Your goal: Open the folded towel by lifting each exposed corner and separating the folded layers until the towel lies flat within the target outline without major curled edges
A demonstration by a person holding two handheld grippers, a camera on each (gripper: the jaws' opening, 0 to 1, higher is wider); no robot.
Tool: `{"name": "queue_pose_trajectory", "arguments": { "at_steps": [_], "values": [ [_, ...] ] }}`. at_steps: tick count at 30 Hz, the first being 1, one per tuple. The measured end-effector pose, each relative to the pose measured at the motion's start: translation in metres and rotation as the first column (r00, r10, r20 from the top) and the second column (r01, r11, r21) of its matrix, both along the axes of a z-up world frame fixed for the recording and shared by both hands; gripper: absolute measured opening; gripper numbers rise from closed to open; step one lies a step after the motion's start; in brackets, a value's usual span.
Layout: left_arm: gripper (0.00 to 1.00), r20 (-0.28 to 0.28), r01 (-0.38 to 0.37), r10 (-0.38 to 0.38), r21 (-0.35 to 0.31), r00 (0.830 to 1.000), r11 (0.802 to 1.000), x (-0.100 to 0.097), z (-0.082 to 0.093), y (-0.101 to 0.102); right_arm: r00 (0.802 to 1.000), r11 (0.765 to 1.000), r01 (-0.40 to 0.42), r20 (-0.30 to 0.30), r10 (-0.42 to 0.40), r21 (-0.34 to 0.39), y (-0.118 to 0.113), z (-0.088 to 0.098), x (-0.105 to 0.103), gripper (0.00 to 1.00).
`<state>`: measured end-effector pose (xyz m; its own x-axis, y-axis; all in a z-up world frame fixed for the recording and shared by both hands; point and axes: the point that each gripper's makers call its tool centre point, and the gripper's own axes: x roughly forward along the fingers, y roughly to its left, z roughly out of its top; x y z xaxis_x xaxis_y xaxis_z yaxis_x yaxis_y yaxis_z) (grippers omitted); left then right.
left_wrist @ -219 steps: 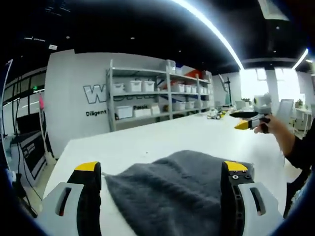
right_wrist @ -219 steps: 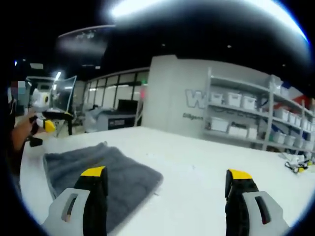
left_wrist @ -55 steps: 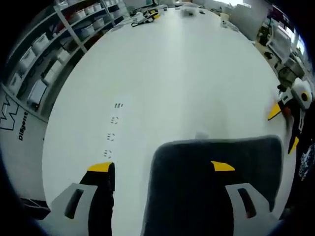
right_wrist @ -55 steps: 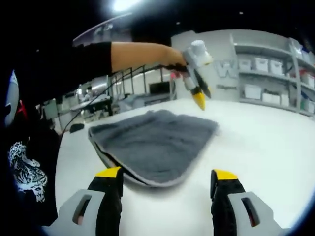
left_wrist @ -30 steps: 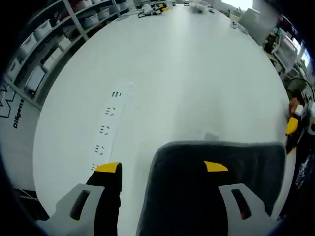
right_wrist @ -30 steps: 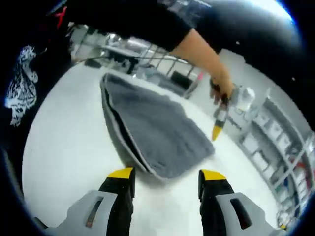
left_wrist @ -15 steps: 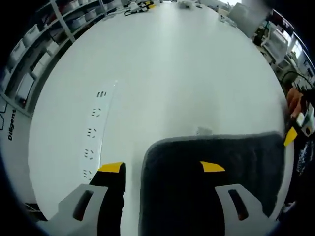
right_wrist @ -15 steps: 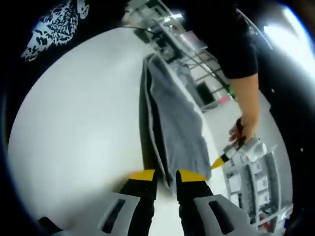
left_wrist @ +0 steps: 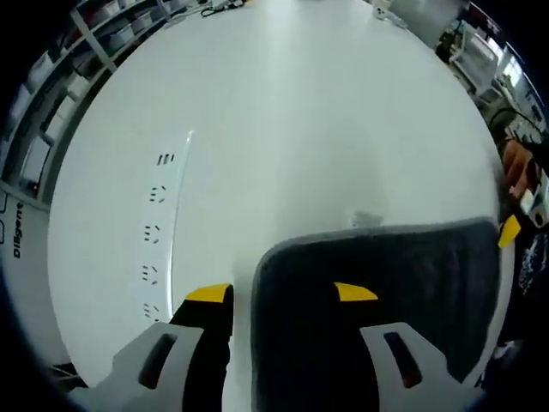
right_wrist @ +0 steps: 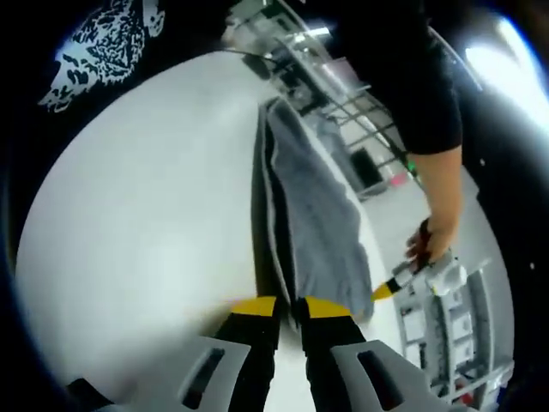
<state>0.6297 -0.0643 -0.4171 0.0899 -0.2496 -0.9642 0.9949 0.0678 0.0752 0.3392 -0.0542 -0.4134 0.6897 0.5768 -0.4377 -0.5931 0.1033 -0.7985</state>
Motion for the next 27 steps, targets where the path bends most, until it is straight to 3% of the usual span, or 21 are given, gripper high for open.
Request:
{"name": "queue_pose_trajectory", "arguments": {
  "at_steps": [9, 17, 23, 27],
  "values": [
    [0.34, -0.089, -0.033, 0.033, -0.006, 0.995, 0.999, -0.001, -0.007, 0.001, 1.000, 1.000, 0.000, -0.003, 0.000, 0.025, -0.001, 0.000, 0.000, 0.05],
    [0.30, -0.090, -0.064, 0.060, -0.044, 0.994, 0.997, -0.011, -0.007, 0.004, 1.000, 0.999, 0.001, 0.003, -0.001, 0.034, -0.001, -0.002, 0.000, 0.01],
    [0.20, -0.101, -0.072, 0.064, -0.078, 0.993, 0.994, -0.029, -0.009, 0.006, 1.000, 1.000, 0.009, 0.017, -0.010, 0.021, -0.004, -0.002, 0.002, 0.00],
    [0.13, -0.112, -0.078, 0.069, -0.076, 0.991, 0.994, -0.029, -0.009, 0.004, 1.000, 1.000, 0.010, 0.019, -0.010, 0.029, -0.003, -0.002, 0.002, 0.00]
  ]
}}
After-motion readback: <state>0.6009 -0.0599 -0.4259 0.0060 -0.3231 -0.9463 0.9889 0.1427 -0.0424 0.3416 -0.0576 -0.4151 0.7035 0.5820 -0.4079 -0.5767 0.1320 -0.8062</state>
